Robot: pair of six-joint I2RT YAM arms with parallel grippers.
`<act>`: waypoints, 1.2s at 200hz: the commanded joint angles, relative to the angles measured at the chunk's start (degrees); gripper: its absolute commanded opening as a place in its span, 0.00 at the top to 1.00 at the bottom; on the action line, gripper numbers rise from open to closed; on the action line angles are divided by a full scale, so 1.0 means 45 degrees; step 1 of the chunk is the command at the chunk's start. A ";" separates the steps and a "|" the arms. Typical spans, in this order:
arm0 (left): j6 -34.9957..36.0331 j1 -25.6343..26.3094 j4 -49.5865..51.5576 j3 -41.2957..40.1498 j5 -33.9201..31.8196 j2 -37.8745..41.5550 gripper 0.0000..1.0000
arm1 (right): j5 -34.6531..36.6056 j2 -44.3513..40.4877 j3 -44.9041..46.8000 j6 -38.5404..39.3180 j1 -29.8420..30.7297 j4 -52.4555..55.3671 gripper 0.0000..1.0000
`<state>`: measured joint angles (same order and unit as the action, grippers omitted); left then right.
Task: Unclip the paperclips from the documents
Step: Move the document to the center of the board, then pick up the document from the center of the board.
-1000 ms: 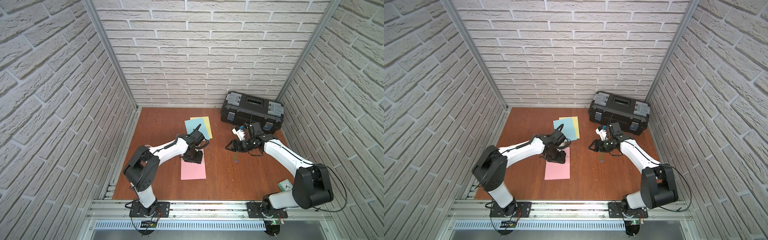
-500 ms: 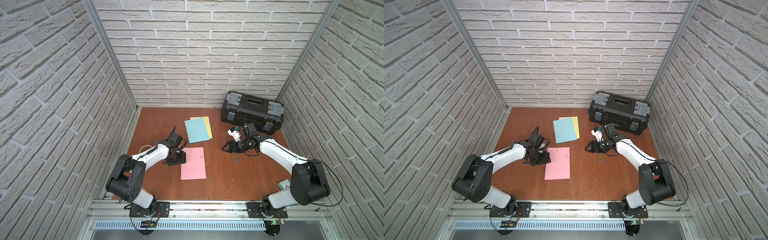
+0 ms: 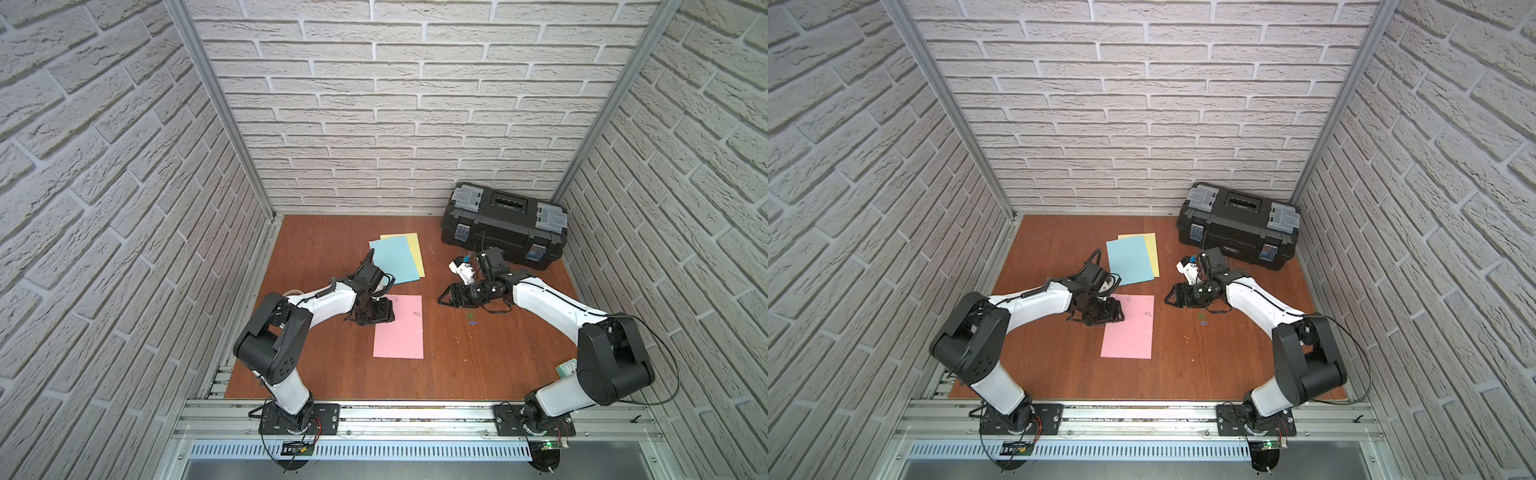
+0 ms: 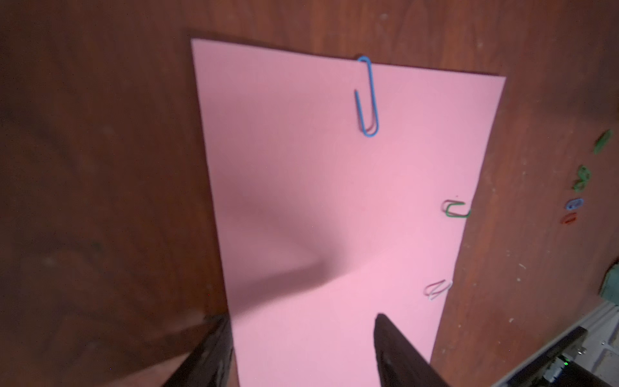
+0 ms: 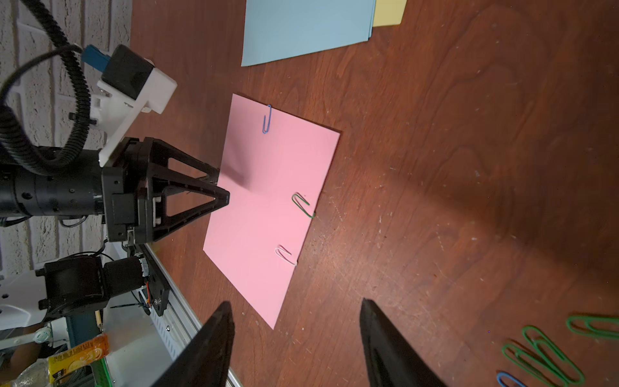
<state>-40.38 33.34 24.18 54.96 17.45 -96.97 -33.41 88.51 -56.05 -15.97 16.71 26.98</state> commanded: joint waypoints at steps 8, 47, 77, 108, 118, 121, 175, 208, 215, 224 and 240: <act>-0.0491 0.0689 0.0048 0.0474 0.0489 -0.0905 0.34 | -0.0086 0.0307 -0.0104 -0.0318 0.0386 -0.0702 0.39; -0.0616 0.1098 0.0345 0.0639 0.0752 -0.0811 0.34 | 0.0209 0.0562 0.0160 -0.0338 0.0512 -0.0548 0.38; -0.0577 0.1304 0.0627 0.0658 0.0908 -0.0487 0.34 | 0.0514 0.0696 0.0327 -0.0297 0.0545 -0.0338 0.38; -0.0485 0.1413 0.0935 0.0697 0.0604 -0.0411 0.34 | 0.0827 0.0876 0.0512 -0.0304 0.0600 -0.0195 0.38; -0.0394 0.1386 0.1063 0.0697 0.0372 -0.0325 0.34 | 0.0927 0.0935 0.0590 -0.0319 0.0640 -0.0205 0.38; -0.0369 0.1390 0.1085 0.0697 0.0320 -0.0295 0.34 | 0.0938 0.0973 0.0616 -0.0321 0.0666 -0.0214 0.38; -0.0119 0.0530 0.0663 0.0800 -0.0517 0.0010 0.35 | 0.1320 0.1614 0.0678 -0.0392 0.1063 -0.0261 0.38; 0.0265 0.0332 0.0642 0.1430 -0.0694 -0.0871 0.36 | 0.1706 0.1966 0.0505 -0.0465 0.1437 -0.0123 0.39; 0.0281 0.0327 0.0641 0.1557 -0.0680 -0.1059 0.37 | 0.1816 0.2008 0.0493 -0.0473 0.1508 -0.0070 0.38; 0.0267 0.0346 0.0576 0.1650 -0.0641 -0.1237 0.37 | 0.1948 0.2045 0.0483 -0.0514 0.1606 -0.0001 0.38; 0.0200 0.0389 0.0362 0.1712 -0.0544 -0.1439 0.38 | 0.2196 0.2050 0.0502 -0.0582 0.1744 0.0078 0.38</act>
<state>-40.32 34.89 26.68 61.54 15.49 -101.60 -25.80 97.45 -53.65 -17.74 23.46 26.44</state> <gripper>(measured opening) 0.628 0.614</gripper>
